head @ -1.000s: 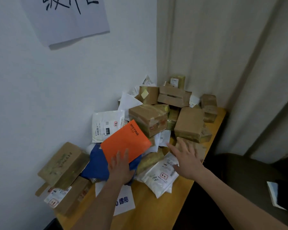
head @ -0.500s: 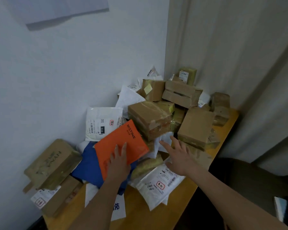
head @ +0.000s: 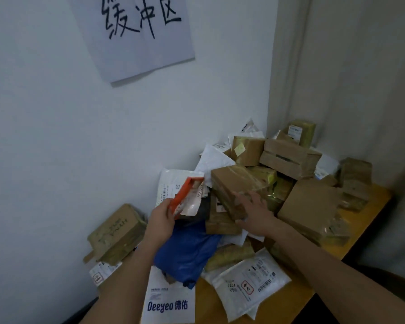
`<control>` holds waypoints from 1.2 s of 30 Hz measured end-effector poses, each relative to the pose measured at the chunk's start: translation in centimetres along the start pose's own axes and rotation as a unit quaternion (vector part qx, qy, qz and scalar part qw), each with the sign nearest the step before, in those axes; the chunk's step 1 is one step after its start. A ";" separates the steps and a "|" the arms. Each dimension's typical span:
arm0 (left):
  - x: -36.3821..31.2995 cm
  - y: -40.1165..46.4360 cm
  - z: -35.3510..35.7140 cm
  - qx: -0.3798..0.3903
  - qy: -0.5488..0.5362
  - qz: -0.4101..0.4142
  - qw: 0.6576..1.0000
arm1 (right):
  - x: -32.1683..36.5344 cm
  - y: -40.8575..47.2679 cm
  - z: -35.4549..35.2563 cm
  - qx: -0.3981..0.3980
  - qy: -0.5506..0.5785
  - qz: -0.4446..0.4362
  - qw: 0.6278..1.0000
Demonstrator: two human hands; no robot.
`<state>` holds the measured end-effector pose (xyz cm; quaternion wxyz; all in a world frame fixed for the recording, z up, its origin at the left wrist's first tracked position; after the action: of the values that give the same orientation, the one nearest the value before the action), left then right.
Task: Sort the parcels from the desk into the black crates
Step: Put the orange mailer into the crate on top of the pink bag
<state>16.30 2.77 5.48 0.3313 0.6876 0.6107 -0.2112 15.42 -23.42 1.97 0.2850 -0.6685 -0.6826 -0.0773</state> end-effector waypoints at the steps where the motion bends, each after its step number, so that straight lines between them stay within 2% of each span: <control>1: -0.3 0.1 -1.4 -0.029 -0.030 -0.019 0.999 | 0.7 0.1 -0.2 0.003 0.017 -0.005 1.000; 3: -0.8 0.1 -3.8 -0.072 -0.099 -0.078 0.989 | 1.9 0.3 -0.7 0.006 0.058 -0.015 0.998; 5: -0.5 -0.2 -5.2 -0.093 -0.196 -0.146 0.965 | 3.2 0.5 -1.2 0.007 0.141 -0.023 0.990; 9: -1.2 -1.2 -6.8 -0.095 -0.353 -0.210 0.907 | 5.7 0.3 -1.9 0.038 0.337 -0.016 0.941; 15: -2.6 -1.9 -6.7 -0.046 -0.405 -0.213 0.888 | 8.8 -0.5 -2.6 0.079 0.502 -0.034 0.861; 18: -2.6 -2.2 -6.0 -0.012 -0.404 -0.219 0.888 | 9.2 -0.8 -3.6 0.045 0.534 -0.047 0.843; 19: -2.5 -2.3 -6.0 -0.011 -0.386 -0.220 0.896 | 9.0 -0.7 -4.0 0.017 0.522 -0.043 0.852; 21: -2.1 -2.1 -6.7 -0.029 -0.284 -0.207 0.936 | 8.6 -0.8 -5.2 -0.037 0.475 -0.044 0.878; 24: -3.3 -1.5 -8.2 -0.065 -0.152 -0.144 0.976 | 8.9 -1.1 -7.1 -0.103 0.378 -0.087 0.916; 27: -5.7 -0.9 -8.3 -0.048 -0.118 -0.057 0.990 | 10.3 -1.7 -8.7 -0.142 0.202 -0.150 0.957; 30: -7.8 -0.2 -7.1 0.011 -0.064 0.017 0.998 | 12.1 -2.3 -9.1 -0.149 0.060 -0.194 0.968; 34: -9.1 0.1 -4.8 0.096 -0.069 0.030 0.992 | 14.0 -2.8 -8.9 -0.128 -0.028 -0.224 0.966; 36: -9.3 0.1 -4.2 0.106 -0.051 0.035 0.992 | 14.3 -2.9 -8.8 -0.128 -0.046 -0.232 0.963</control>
<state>14.37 -0.73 14.88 0.2946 0.7278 0.5430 -0.2979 15.93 -15.60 17.11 0.1397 -0.5251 -0.8161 -0.1968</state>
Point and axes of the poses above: each hand's wrist, its own y-axis towards the middle knuckle, its own z-axis out of the palm, x = y × z, the point moved 8 cm from there along y, towards the middle knuckle, and after that the axes turned 4 degrees about z, right-handed, at the moved point
